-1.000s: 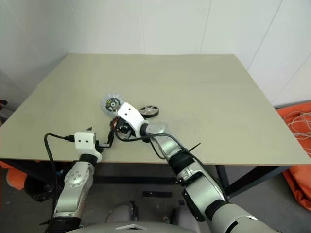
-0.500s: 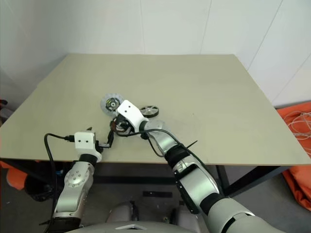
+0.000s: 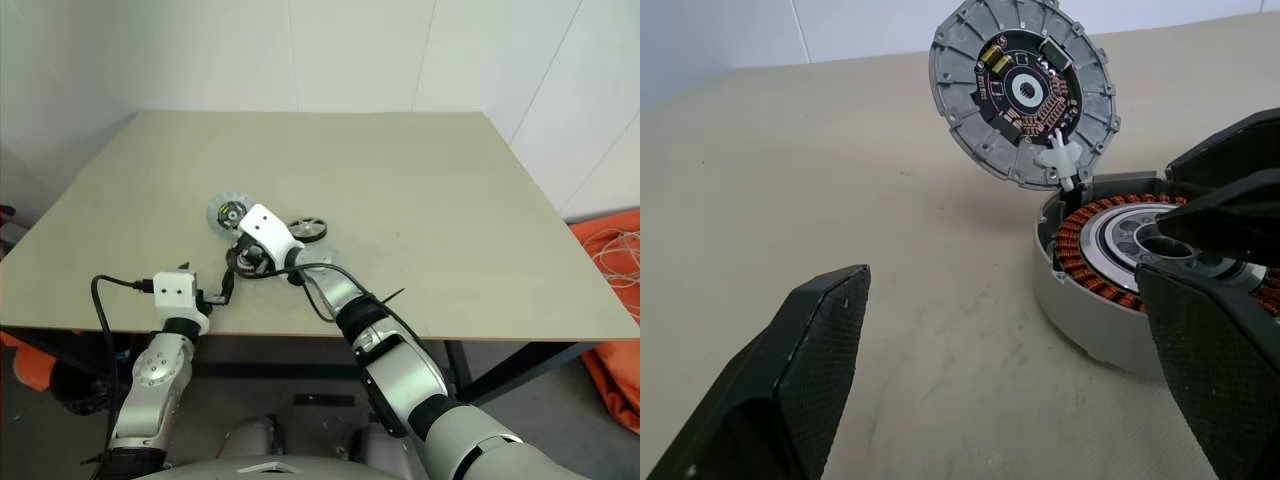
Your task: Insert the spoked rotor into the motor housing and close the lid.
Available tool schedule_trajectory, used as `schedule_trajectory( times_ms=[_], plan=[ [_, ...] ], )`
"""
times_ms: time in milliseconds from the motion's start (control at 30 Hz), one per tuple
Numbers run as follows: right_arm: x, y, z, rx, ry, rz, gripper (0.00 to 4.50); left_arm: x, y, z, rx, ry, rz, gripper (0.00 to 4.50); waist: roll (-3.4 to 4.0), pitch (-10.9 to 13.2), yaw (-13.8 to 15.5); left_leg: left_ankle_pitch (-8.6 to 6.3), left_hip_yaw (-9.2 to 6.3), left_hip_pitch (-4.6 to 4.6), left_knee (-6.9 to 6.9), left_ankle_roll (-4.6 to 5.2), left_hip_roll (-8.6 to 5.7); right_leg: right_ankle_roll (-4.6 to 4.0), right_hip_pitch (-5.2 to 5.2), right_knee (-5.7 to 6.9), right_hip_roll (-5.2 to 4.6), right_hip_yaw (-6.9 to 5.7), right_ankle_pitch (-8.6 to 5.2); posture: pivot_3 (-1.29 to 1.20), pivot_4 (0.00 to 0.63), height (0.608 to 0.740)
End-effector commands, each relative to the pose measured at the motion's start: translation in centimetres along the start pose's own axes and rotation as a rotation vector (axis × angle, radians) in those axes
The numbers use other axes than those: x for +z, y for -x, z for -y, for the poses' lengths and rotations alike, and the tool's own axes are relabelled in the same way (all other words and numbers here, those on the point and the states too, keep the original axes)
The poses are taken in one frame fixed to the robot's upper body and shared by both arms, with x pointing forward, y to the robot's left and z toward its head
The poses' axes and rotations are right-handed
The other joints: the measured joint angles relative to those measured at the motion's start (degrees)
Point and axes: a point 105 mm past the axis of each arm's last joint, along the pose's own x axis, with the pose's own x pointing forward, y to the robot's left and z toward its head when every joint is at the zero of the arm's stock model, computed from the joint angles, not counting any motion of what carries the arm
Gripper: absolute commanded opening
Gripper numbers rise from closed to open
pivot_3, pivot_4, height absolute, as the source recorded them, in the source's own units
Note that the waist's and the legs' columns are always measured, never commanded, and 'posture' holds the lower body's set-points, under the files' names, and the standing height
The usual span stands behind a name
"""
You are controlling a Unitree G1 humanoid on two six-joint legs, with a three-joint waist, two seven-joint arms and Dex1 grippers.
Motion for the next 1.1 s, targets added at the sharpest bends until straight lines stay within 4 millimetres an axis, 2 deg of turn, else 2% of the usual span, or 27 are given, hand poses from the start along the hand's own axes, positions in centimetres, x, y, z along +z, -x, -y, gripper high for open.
schedule_trajectory(
  times_ms=[33, 167, 267, 367, 533, 700, 867, 1000, 1100],
  plan=[
    [2.0, -0.1, -0.2, 0.008, 0.029, 0.072, 2.93, 1.3, -0.1, 0.1, -0.001, -0.008, 0.052, 4.50, 0.00, 0.00, 0.00, 0.00, 0.00, 0.00, 0.00, 0.00, 0.00, 0.00, 0.00, 0.01, 0.00, 0.00, 0.00, 0.00, 0.000, 0.740],
    [2.2, -0.1, -0.1, -0.005, 0.052, 0.078, 4.24, 1.2, 0.0, 0.1, -0.002, -0.008, 0.051, 4.50, 0.00, 0.00, 0.00, 0.00, 0.00, 0.00, 0.00, 0.00, 0.00, 0.00, 0.00, 0.01, 0.00, 0.00, 0.00, 0.00, 0.000, 0.740],
    [2.8, 0.3, 0.4, -0.011, 0.034, 0.112, 4.24, 1.2, 0.0, 0.1, 0.000, -0.008, 0.051, 4.50, 0.00, 0.00, 0.00, 0.00, 0.00, 0.00, 0.00, 0.00, 0.00, 0.00, 0.00, 0.01, 0.00, 0.00, 0.00, 0.00, 0.000, 0.740],
    [3.6, 1.0, 0.9, -0.011, 0.015, 0.152, 3.57, 1.2, -0.1, 0.1, 0.000, -0.008, 0.051, 4.50, 0.00, 0.00, 0.03, 0.00, 0.00, -0.01, 0.00, 0.00, 0.00, 0.00, -0.01, 0.01, 0.00, 0.00, 0.00, 0.00, 0.000, 0.740],
    [4.7, 2.7, 1.4, -0.015, 0.004, 0.198, 1.85, 1.3, -0.2, 0.2, -0.010, -0.013, 0.053, 4.50, -0.01, 0.00, 0.06, 0.00, 0.00, 0.00, 0.00, 0.00, 0.00, 0.00, 0.01, 0.01, 0.00, 0.00, 0.00, 0.00, 0.000, 0.740],
    [5.0, 4.3, 1.7, -0.040, -0.008, 0.213, 0.08, 2.0, -0.4, 1.3, -0.114, -0.052, 0.065, 4.50, -0.01, 0.00, 0.04, 0.00, 0.00, 0.01, 0.00, 0.00, 0.00, 0.00, 0.01, 0.00, 0.01, 0.00, 0.00, 0.00, 0.000, 0.740],
    [4.9, 5.7, 1.9, -0.082, -0.024, 0.219, 0.03, 4.2, -0.8, 2.3, -0.246, -0.051, 0.075, 4.50, -0.01, 0.00, 0.05, 0.01, 0.00, 0.03, -0.01, -0.02, 0.02, 0.00, 0.00, 0.03, 0.02, 0.00, 0.00, 0.00, 0.000, 0.740],
    [4.7, 6.5, 2.2, -0.119, -0.036, 0.216, 0.03, 6.1, -1.3, 2.1, -0.279, -0.048, 0.102, 4.50, -0.01, 0.01, 0.05, 0.02, 0.00, 0.03, 0.00, -0.04, 0.00, 0.00, 0.01, 0.03, 0.01, 0.00, 0.00, 0.00, 0.000, 0.740],
    [4.0, 7.1, 2.5, -0.153, -0.060, 0.202, 0.00, 7.8, -1.5, 1.9, -0.298, -0.026, 0.135, 3.86, -0.01, 0.00, 0.03, 0.03, 0.00, 0.03, -0.01, -0.04, 0.00, 0.00, 0.00, 0.04, 0.02, 0.00, 0.00, 0.00, 0.000, 0.740]
  ],
)
